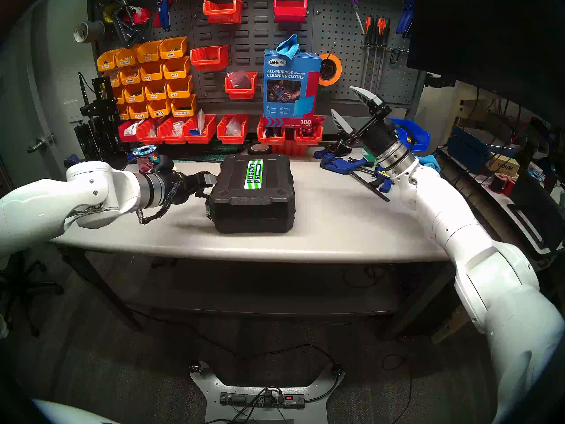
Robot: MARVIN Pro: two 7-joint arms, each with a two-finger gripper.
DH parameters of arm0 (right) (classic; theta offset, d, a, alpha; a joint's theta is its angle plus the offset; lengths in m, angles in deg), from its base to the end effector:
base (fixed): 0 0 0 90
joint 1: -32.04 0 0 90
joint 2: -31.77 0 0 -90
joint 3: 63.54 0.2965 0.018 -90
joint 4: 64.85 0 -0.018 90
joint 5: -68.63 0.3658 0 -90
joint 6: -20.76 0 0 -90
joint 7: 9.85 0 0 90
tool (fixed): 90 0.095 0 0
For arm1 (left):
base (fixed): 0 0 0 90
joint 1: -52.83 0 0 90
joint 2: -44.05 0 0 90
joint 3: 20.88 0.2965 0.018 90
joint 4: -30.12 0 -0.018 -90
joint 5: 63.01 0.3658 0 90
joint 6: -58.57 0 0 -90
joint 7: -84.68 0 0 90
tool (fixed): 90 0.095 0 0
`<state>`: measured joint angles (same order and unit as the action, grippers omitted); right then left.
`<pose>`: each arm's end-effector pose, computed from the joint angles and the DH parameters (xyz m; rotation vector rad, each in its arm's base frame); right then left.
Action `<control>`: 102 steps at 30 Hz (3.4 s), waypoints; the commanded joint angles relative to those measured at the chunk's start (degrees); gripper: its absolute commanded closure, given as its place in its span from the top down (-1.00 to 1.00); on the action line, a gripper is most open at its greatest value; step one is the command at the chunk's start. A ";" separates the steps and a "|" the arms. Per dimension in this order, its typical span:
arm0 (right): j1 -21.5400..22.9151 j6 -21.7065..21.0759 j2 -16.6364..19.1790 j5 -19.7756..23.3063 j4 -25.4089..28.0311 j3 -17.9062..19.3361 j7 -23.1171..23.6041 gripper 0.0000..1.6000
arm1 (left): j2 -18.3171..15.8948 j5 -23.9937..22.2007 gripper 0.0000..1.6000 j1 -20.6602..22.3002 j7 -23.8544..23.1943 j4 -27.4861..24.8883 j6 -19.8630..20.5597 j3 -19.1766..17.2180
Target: Open the tool box
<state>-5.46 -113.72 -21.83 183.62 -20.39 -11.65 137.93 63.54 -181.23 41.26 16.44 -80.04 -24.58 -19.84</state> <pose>0.6102 -0.1447 -0.1203 -0.9872 0.1432 -0.8631 0.4757 0.0183 -0.1323 2.3386 0.0961 1.2624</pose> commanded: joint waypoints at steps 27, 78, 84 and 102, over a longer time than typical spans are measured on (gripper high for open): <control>-1.10 2.73 1.76 1.90 4.18 1.07 -2.14 1.00 | 0.46 -1.89 -1.00 -1.47 -2.76 2.66 -0.83 0.66; -2.63 1.78 3.02 3.35 4.57 0.99 -0.94 1.00 | 4.80 -21.45 -1.00 1.70 28.65 -12.41 -12.50 -4.02; -2.81 1.86 3.29 3.44 4.54 1.04 -0.77 1.00 | 6.73 -23.85 -1.00 2.17 30.82 -13.53 -13.24 -5.06; -4.56 2.79 4.70 4.71 6.31 1.51 -1.16 1.00 | 11.05 -26.74 -1.00 3.65 37.50 -15.36 -17.73 -7.43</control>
<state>-9.71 -111.42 -18.09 187.82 -15.37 -10.85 136.88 72.10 -209.00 43.07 52.75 -96.12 -40.89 -26.11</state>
